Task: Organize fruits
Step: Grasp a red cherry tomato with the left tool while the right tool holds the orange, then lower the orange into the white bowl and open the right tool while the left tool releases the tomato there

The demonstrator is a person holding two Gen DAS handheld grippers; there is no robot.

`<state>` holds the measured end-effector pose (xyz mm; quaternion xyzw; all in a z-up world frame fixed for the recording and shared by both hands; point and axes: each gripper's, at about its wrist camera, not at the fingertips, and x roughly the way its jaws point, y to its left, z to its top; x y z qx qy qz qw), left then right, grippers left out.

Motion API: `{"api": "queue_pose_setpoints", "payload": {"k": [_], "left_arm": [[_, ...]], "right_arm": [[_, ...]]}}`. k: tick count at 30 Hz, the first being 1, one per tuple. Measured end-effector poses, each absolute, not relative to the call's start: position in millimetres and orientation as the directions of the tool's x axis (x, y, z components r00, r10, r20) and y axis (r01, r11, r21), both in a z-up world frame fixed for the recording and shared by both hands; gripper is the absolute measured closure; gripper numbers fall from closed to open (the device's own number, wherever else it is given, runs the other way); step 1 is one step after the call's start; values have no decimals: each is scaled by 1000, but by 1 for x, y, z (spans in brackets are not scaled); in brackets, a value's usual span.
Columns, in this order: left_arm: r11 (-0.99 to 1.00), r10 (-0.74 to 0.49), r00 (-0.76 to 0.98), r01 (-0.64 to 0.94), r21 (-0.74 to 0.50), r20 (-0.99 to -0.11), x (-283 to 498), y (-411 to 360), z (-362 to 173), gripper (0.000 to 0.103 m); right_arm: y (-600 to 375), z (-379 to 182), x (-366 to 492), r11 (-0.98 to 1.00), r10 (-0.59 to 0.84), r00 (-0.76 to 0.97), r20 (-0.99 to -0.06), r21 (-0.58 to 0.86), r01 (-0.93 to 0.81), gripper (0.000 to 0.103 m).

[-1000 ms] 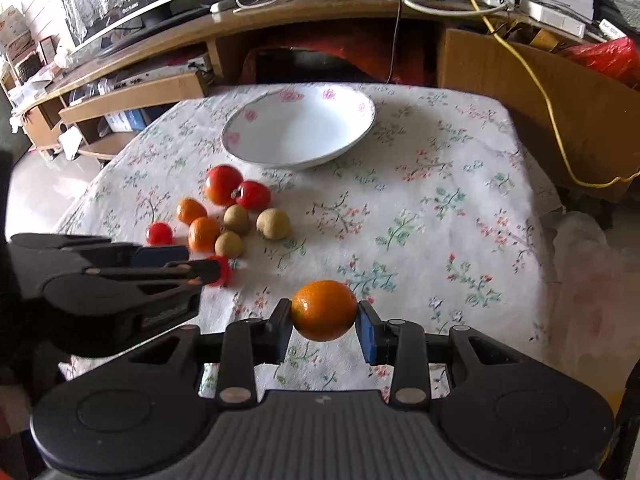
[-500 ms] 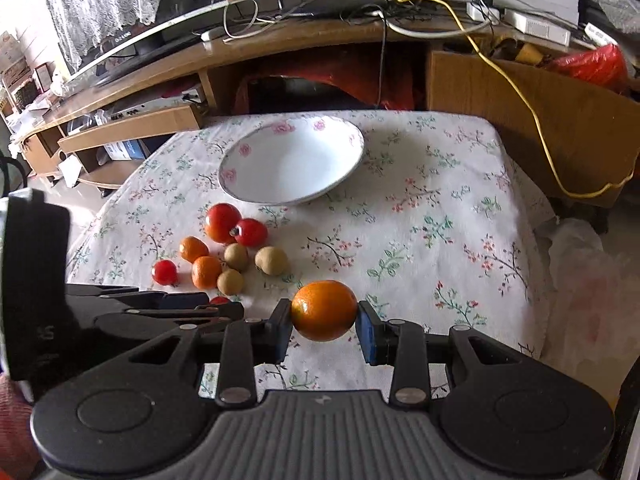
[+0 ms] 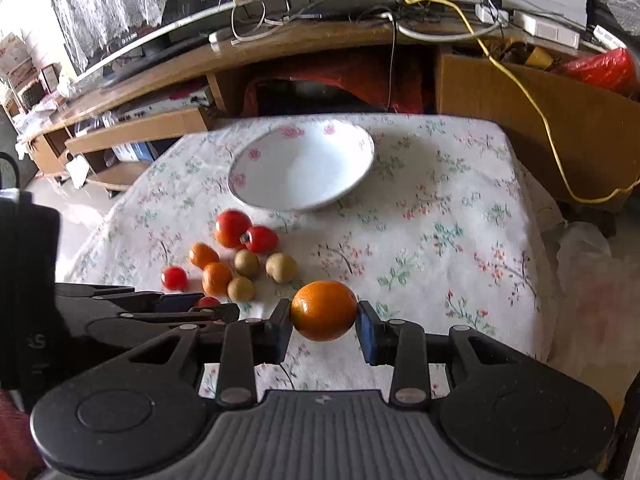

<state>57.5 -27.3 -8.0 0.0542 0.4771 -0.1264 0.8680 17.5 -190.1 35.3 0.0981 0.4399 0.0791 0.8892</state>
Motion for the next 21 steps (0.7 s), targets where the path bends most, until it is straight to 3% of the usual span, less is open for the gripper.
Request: {"api": "queue_pose_setpoints", "payload": {"k": [8, 21], "left_arm": [[953, -238, 557, 291, -82, -796, 90, -29, 20, 67], [965, -224, 534, 241, -107, -816, 170, -32, 7, 67]], "right_arm": [[-183, 50, 55, 970, 221, 618, -754, 234, -61, 67], [-183, 33, 141, 977, 196, 580, -791, 205, -51, 67]]}}
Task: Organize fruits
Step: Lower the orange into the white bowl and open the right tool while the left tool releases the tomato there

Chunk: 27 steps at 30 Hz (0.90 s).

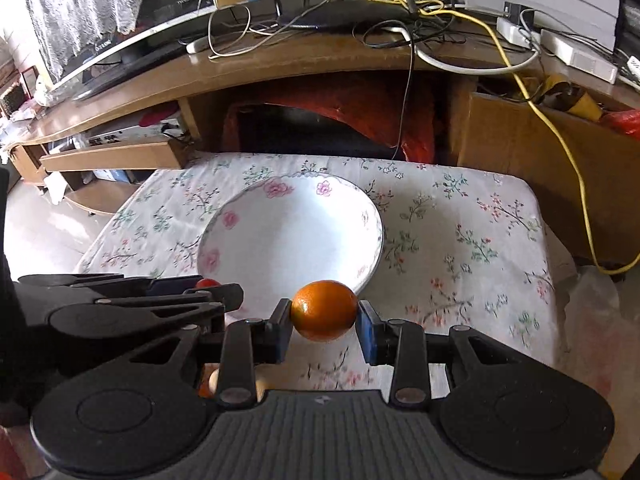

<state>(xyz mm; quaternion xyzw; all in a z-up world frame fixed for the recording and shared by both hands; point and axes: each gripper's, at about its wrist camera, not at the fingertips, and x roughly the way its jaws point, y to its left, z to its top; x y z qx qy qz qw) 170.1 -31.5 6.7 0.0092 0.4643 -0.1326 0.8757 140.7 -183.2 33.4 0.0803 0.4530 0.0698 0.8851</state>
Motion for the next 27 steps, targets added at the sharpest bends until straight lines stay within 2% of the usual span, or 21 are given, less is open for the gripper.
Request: {"api": "queue_pose_setpoints", "payload": {"k": [12, 27], "left_arm": [[975, -179, 492, 202, -89, -852, 199, -28, -12, 68], [979, -159, 499, 191, -72, -852, 201, -27, -15, 66]], "right_arm": [[-176, 11, 179, 978, 204, 542, -815, 196, -73, 67], [-176, -1, 188, 973, 227, 513, -828, 219, -78, 66]]}}
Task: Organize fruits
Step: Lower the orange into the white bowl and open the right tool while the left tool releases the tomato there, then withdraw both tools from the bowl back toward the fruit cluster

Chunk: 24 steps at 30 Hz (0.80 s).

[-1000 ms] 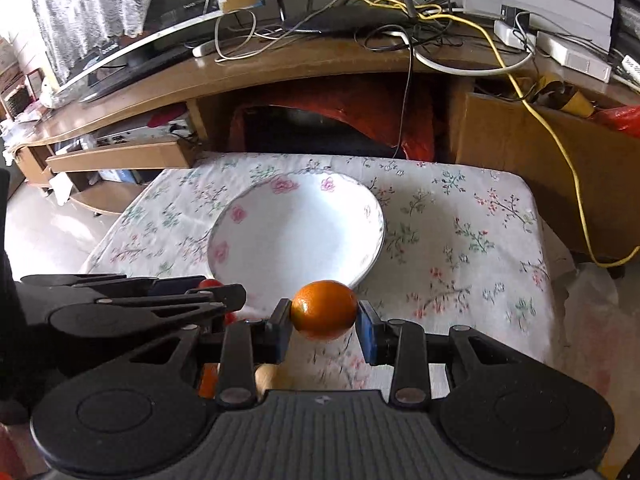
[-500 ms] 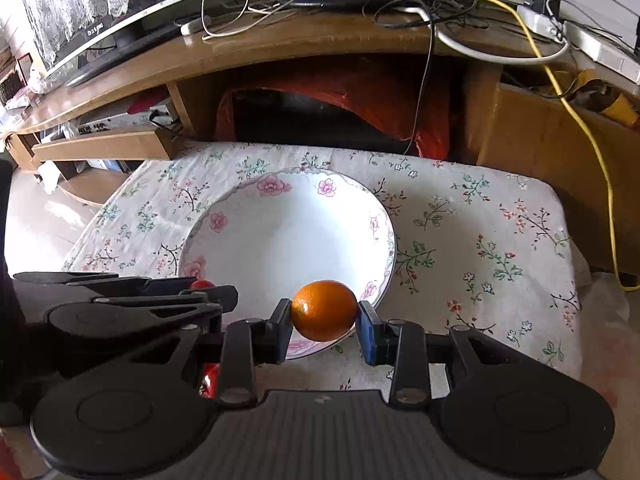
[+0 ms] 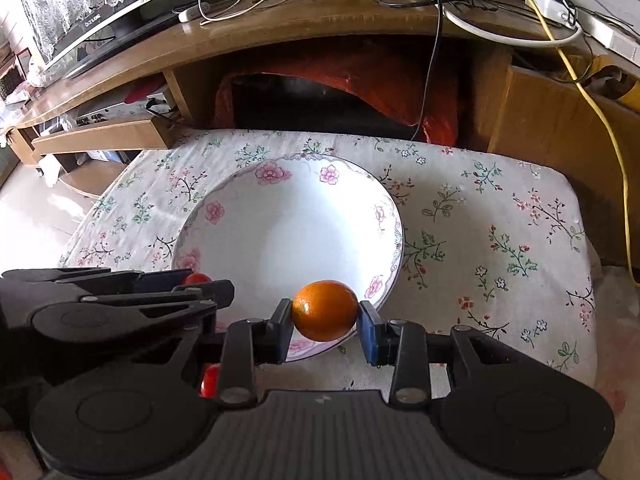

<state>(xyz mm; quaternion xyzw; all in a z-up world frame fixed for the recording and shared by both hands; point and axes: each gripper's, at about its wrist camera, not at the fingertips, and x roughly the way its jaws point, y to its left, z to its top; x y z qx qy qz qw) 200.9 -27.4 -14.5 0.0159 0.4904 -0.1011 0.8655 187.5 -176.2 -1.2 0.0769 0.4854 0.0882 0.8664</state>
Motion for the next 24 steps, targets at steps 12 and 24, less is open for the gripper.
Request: {"api": "queue_pose_setpoints", "payload": {"k": [12, 24], "left_arm": [[981, -156, 504, 176, -75, -850, 202, -26, -11, 61], [985, -134, 524, 164, -55, -841, 202, -24, -5, 48]], "right_arm": [[-177, -3, 192, 971, 231, 512, -828, 233, -62, 66], [-178, 0, 191, 969, 232, 530, -815, 239, -57, 66]]}}
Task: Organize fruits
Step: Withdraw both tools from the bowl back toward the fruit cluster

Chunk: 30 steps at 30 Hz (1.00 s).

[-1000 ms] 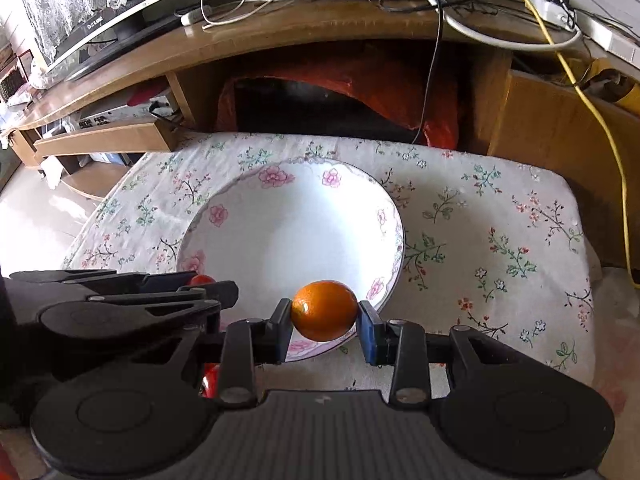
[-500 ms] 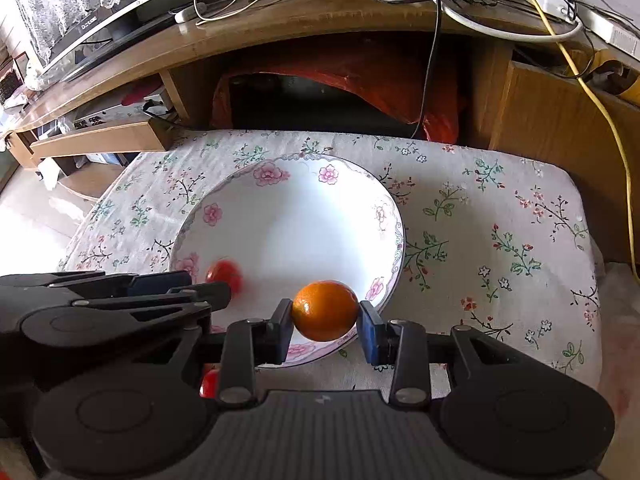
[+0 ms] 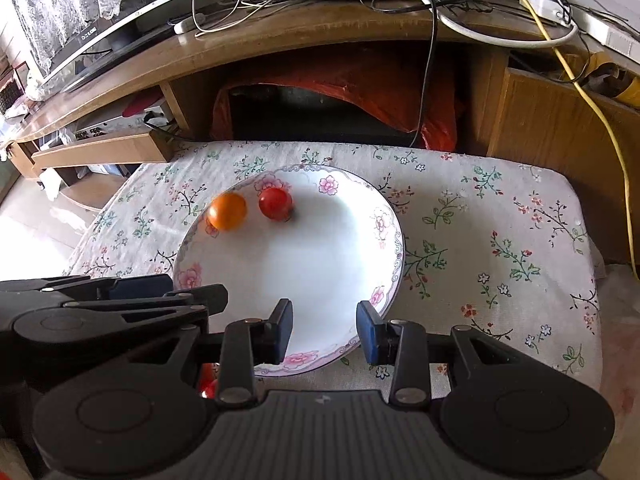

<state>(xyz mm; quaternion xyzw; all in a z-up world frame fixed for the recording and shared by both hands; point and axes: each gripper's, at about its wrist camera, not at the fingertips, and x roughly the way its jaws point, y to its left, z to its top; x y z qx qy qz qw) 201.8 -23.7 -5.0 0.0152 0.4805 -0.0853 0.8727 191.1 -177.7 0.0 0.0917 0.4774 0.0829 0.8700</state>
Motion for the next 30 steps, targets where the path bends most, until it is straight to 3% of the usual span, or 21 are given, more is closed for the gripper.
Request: {"api": "queue_pose_setpoints", "payload": {"k": [30], "left_arm": [[985, -143, 557, 164, -60, -818, 171, -19, 16, 44]], "right_arm": [[-168, 25, 156, 975, 218, 568, -794, 208, -83, 66]]}}
